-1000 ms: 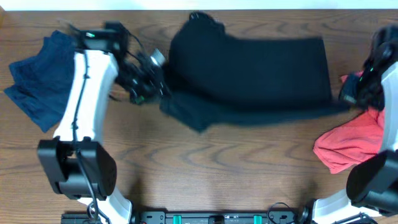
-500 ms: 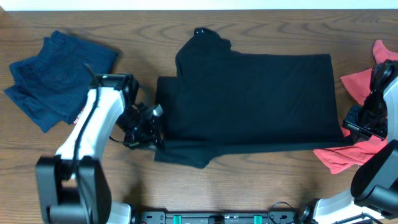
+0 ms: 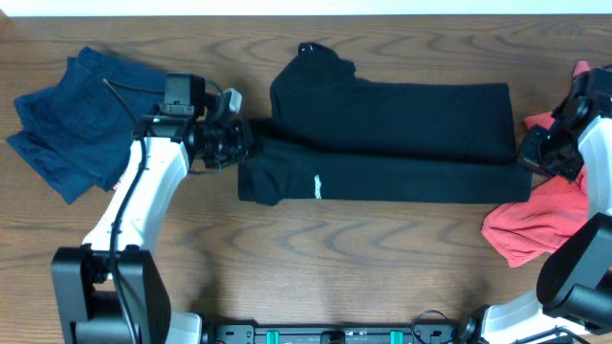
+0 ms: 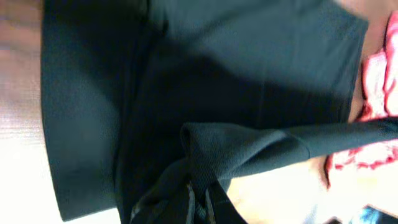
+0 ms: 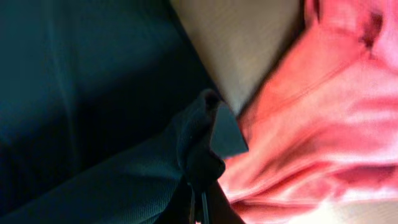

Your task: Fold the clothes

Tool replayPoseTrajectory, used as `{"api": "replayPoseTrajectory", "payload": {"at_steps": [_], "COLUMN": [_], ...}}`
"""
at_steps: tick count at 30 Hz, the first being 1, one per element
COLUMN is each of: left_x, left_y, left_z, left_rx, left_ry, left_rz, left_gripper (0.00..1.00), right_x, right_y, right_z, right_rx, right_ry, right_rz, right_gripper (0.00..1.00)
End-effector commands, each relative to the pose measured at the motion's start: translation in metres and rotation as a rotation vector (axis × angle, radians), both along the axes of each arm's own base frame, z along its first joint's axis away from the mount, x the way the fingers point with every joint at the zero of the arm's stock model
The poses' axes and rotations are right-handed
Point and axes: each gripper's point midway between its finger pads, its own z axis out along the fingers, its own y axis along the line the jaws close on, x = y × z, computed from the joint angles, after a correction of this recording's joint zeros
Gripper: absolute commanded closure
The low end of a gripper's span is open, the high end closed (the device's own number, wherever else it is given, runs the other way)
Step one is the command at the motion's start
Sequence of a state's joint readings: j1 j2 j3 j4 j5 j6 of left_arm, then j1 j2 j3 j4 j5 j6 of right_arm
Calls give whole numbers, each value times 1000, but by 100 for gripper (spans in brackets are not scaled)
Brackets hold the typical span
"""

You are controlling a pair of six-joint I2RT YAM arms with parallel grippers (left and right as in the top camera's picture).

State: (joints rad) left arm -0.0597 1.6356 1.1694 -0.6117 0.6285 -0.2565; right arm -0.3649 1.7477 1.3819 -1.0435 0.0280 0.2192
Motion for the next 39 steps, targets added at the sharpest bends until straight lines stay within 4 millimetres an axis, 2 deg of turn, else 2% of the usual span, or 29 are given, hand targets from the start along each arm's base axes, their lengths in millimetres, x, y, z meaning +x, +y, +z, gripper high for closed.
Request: {"api": "replayPoseTrajectory", "payload": {"at_steps": [1,3,5,7,8,13,17,19,23,28,34,39], "left_x": [11,16,18,21,22,12,-15,-23,-31,-30,-35,-41], "left_y": [4,3,2,2,2,11,43,51,51,51,50,48], "left_z": [-16,-26,-35,-41,-41,-46,-69,-78,-94,-107,-115,-122], "left_rx": [-3,-4,-5,-4,-3,37,237,284,284,275,265,256], "left_ry": [52,62,73,75,74,97,226,261,287,262,266,271], "left_rz": [74,78,78,78,78,55,106,118,123,144,140,136], "left_gripper": [94,92,74,46,44,43,43,43,43,43,44,57], "right_x": [5,9,14,19,20,9,-11,-18,-28,-35,-39,-39], "right_y": [3,2,2,3,4,7,14,17,20,23,24,25], "right_z": [-5,-9,-12,-16,-17,-21,-36,-48,-72,-93,-104,-104], "right_rx": [-16,-22,-21,-11,-9,2,31,37,39,34,31,31], "right_ry": [-20,-41,-66,-92,-96,-54,18,35,39,26,20,20], "right_rz": [29,20,20,24,26,38,36,36,36,37,37,37], "right_gripper": [99,92,76,45,42,47,51,52,53,54,57,59]}}
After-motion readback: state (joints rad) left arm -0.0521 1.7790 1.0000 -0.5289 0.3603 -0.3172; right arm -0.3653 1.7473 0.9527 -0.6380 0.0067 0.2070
